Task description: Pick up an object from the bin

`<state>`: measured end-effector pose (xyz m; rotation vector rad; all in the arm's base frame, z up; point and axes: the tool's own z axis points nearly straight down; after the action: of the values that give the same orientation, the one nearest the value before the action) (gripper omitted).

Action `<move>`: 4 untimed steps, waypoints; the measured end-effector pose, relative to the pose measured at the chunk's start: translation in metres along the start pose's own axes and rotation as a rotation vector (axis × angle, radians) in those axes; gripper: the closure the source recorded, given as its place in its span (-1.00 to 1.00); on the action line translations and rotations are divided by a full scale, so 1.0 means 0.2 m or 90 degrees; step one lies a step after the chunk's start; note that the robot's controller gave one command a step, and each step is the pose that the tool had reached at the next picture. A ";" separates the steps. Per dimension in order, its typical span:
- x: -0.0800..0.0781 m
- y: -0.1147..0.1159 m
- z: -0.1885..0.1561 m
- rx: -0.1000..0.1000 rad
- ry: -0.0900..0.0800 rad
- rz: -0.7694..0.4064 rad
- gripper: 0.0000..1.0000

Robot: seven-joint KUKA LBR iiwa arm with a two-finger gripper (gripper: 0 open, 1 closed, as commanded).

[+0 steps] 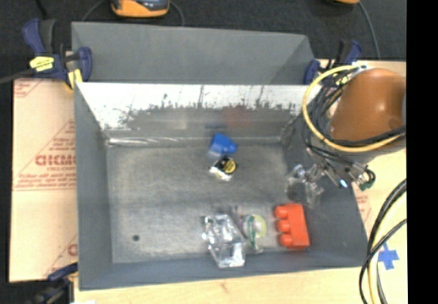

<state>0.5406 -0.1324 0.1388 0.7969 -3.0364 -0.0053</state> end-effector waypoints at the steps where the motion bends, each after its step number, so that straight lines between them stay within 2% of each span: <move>1: -0.10 0.06 -0.71 0.008 -0.007 -0.062 1.00; 2: -0.21 0.18 -0.16 0.000 0.000 0.024 1.00; 3: -0.17 0.37 -0.10 0.001 -0.002 0.132 1.00; 4: -0.17 0.36 -0.11 0.003 -0.003 0.132 -1.00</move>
Offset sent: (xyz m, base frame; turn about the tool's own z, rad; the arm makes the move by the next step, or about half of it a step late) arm 0.0099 0.0212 0.1354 -0.0996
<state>0.5350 -0.0542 0.1608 0.4791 -3.1077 0.0005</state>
